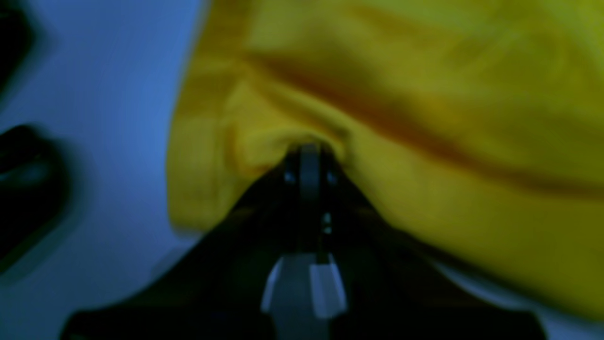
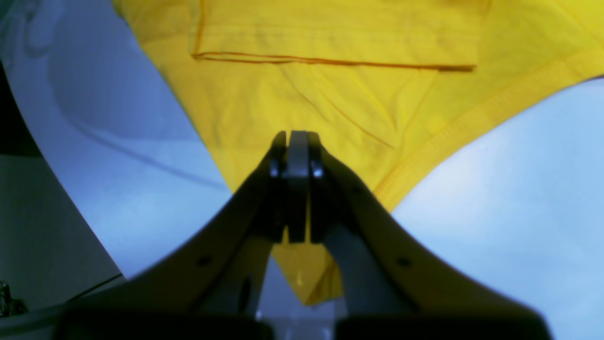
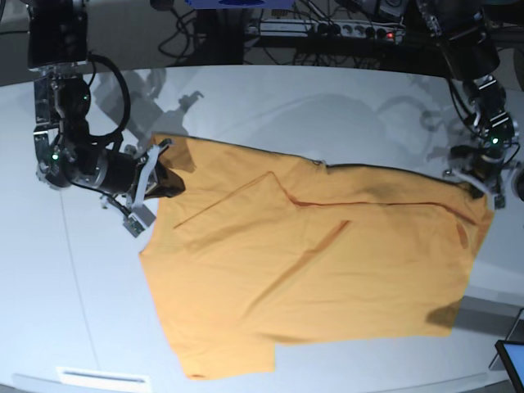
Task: Fold the T-shirt properly
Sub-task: 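Move the left gripper to the folded edge near the hem and grasp, then pull the folded edge with the left gripper toward the right gripper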
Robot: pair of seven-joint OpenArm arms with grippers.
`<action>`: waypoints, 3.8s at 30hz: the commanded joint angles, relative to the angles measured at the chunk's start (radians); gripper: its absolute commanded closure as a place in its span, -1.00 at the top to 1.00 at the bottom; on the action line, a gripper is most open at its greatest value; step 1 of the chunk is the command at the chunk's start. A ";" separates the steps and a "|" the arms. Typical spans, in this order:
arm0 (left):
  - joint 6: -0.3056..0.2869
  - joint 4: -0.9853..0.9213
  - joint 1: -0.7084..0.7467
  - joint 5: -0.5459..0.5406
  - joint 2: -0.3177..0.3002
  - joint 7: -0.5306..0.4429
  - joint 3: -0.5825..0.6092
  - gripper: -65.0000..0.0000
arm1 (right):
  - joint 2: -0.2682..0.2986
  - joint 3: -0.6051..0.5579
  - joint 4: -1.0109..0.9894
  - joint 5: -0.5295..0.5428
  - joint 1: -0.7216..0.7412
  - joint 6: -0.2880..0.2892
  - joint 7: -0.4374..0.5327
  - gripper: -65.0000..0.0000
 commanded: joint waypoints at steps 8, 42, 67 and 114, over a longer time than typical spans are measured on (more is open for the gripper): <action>0.007 0.032 0.048 -0.009 -0.073 -0.010 -0.014 -1.00 | 0.009 0.007 0.015 0.016 0.020 0.003 0.025 -1.00; 0.007 0.183 -0.029 -0.003 0.067 0.114 0.005 -1.00 | 0.009 0.007 0.016 0.019 0.015 0.003 0.024 -1.00; 0.009 0.111 -0.120 -0.003 0.069 0.114 0.069 -1.00 | 0.009 0.007 0.016 0.019 0.015 0.003 0.022 -1.00; 0.071 0.329 0.002 -0.005 0.069 0.085 0.008 -1.00 | 0.009 -0.002 0.019 0.013 -0.018 0.005 0.021 -1.00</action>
